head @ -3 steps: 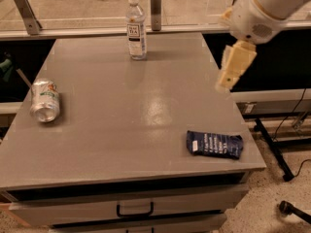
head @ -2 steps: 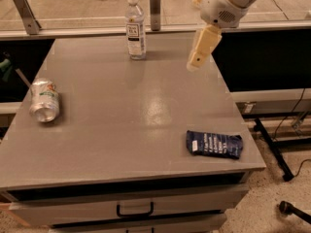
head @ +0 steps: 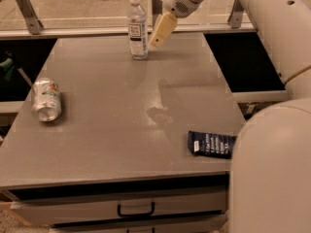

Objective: Knock blue plastic bottle over

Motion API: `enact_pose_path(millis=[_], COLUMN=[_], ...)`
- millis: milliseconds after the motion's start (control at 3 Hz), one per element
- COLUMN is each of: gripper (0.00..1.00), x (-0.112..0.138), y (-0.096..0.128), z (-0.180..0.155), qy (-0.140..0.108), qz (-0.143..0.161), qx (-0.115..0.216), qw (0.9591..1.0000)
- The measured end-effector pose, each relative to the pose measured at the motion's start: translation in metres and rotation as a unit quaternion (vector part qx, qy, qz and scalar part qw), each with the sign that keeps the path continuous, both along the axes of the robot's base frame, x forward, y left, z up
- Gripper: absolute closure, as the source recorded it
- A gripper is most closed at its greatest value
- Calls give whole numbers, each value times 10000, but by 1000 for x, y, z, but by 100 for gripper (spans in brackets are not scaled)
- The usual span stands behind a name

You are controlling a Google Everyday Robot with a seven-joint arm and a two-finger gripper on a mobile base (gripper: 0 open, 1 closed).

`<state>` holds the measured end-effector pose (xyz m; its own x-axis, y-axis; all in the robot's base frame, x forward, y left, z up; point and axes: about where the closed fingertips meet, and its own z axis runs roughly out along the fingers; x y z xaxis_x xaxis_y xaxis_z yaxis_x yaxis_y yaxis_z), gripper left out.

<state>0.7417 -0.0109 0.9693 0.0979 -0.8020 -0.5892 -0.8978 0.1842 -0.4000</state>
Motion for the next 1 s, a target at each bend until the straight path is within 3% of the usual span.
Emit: enact_pose_path(millis=[333, 667, 1000], gripper=[0, 0, 15], x=[29, 48, 53], y=[32, 40, 49], z=[-12, -25, -31], qy=[312, 653, 961], qz=[-50, -222, -240], qx=[508, 974, 1418], qw=[9982, 9929, 9849])
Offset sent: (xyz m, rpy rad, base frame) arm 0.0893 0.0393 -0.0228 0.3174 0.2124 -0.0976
